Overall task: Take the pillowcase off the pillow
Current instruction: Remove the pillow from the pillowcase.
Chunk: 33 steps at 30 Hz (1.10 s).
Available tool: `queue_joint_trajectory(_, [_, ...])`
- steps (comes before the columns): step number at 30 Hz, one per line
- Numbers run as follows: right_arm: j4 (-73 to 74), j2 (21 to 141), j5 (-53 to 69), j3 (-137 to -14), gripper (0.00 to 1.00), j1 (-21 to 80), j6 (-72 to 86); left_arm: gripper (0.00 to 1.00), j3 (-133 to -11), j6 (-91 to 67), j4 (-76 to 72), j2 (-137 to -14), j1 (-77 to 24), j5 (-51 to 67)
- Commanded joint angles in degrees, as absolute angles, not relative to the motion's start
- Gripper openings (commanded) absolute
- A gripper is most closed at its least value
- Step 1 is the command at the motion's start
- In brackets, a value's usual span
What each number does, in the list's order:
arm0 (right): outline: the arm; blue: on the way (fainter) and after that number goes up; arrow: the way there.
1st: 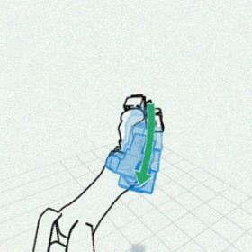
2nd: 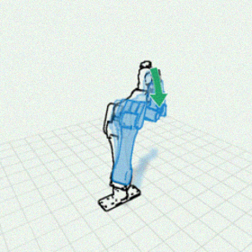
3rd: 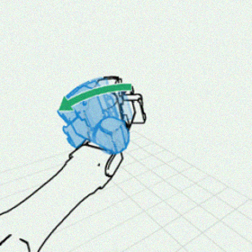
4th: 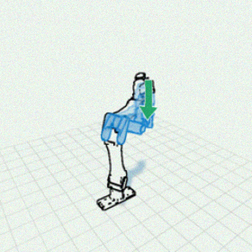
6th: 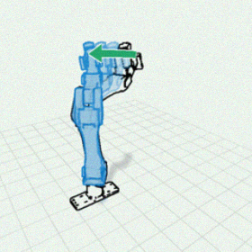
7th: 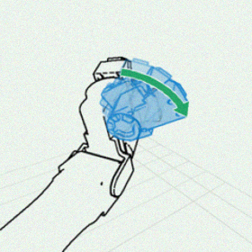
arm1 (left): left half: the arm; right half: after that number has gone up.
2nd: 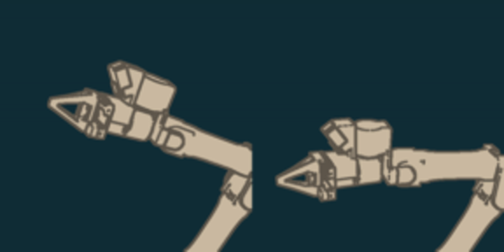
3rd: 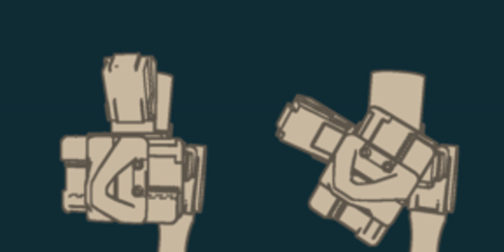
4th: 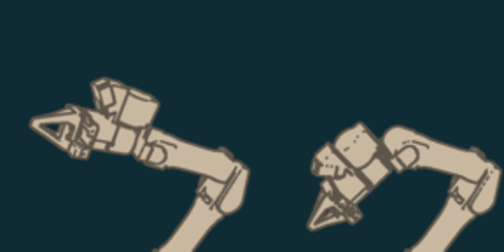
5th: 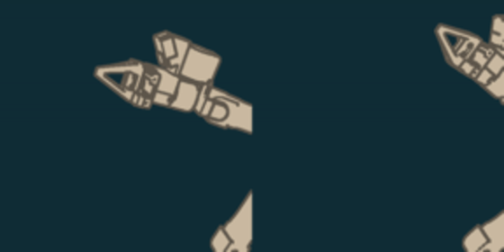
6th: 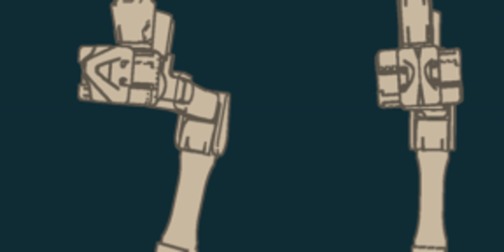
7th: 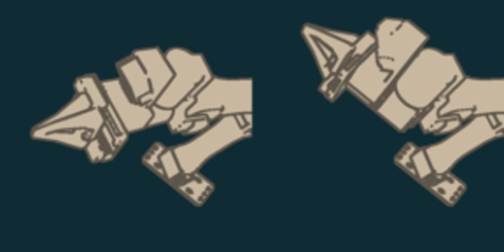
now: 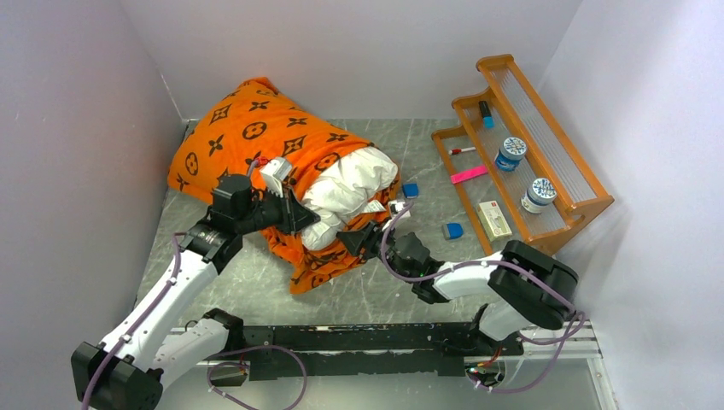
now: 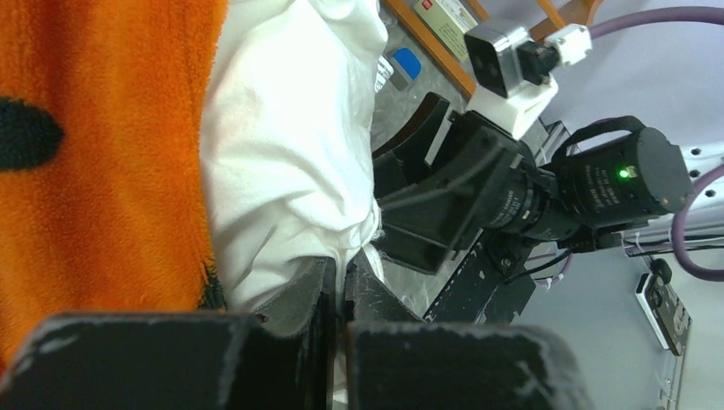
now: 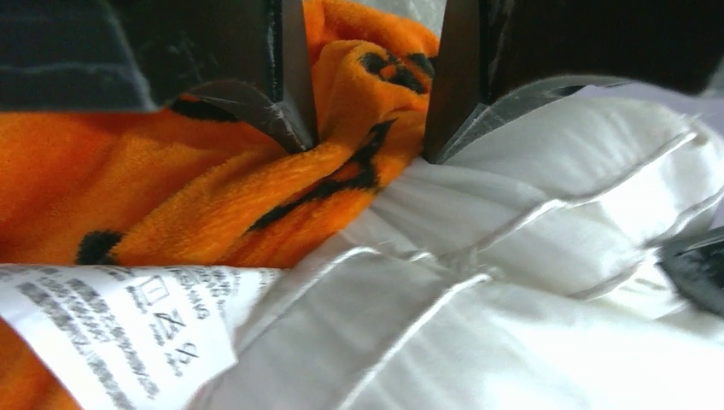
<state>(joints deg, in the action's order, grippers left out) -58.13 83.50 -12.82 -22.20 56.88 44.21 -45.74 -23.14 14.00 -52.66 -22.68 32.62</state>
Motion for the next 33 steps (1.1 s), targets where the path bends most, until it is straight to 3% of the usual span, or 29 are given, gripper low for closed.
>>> queue_joint_trajectory(1, [-64.7,88.0,-14.0,-24.7,0.43,55.8,44.7,0.05,-51.2,-21.7,12.2,-49.1,-22.5,35.9])
queue_joint_trajectory(4, [-67.1,91.8,-13.6,-24.6,0.20,55.5,44.9,0.05,-50.9,-25.1,10.5,-48.4,-22.5,38.5])
queue_joint_trajectory(8, [-67.1,95.4,-14.8,-24.4,0.02,54.7,44.2,0.05,-51.5,-29.0,8.7,-47.4,-22.5,42.4])
queue_joint_trajectory(16, [-66.5,101.1,-14.2,-24.8,0.00,47.8,42.8,0.05,-61.7,-24.1,21.8,-45.1,-22.5,39.3])
queue_joint_trajectory(24, [-67.7,102.9,-9.7,-27.6,0.00,46.5,37.6,0.05,-62.9,-17.7,28.8,-43.0,-22.5,31.0])
queue_joint_trajectory(28, [-68.8,101.9,-6.2,-27.9,0.00,46.5,38.1,0.31,-60.2,-13.6,30.1,-44.3,-22.5,28.9])
queue_joint_trajectory(30, [-69.0,101.4,-5.0,-27.9,0.00,46.5,38.4,0.50,-57.9,-13.2,28.9,-44.2,-22.5,29.2])
queue_joint_trajectory(33, [-68.8,100.5,-3.9,-28.0,0.00,46.5,38.9,0.63,-55.8,-12.6,27.6,-43.6,-23.0,27.7])
